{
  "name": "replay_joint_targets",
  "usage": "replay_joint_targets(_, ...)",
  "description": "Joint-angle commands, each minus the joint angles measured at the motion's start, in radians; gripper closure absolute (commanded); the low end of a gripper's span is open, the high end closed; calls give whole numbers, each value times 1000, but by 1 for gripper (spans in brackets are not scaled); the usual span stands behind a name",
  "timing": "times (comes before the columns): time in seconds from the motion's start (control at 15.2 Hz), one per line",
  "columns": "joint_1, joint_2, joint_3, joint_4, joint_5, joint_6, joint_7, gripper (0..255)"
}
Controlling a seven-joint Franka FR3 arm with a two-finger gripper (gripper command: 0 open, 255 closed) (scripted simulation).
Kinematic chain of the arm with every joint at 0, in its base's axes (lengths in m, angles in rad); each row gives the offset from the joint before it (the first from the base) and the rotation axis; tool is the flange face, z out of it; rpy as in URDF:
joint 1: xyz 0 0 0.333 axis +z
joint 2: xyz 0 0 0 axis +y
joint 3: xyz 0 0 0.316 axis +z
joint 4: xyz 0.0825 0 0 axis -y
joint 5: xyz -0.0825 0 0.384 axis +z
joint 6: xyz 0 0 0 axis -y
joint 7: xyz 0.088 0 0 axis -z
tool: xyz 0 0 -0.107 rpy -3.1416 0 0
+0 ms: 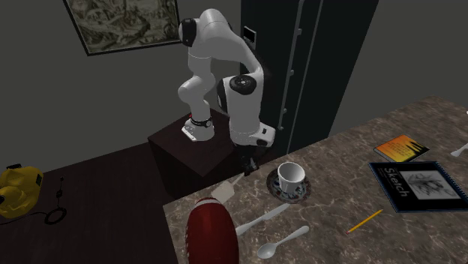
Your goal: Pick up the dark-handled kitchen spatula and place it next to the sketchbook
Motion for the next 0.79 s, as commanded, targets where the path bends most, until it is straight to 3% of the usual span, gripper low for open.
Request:
replay_joint_targets(0.0, 19, 21, 17, 28, 12, -7, 37, 255)
replay_joint_targets(0.73, 106, 169, 109, 225, 78, -58, 229, 255)
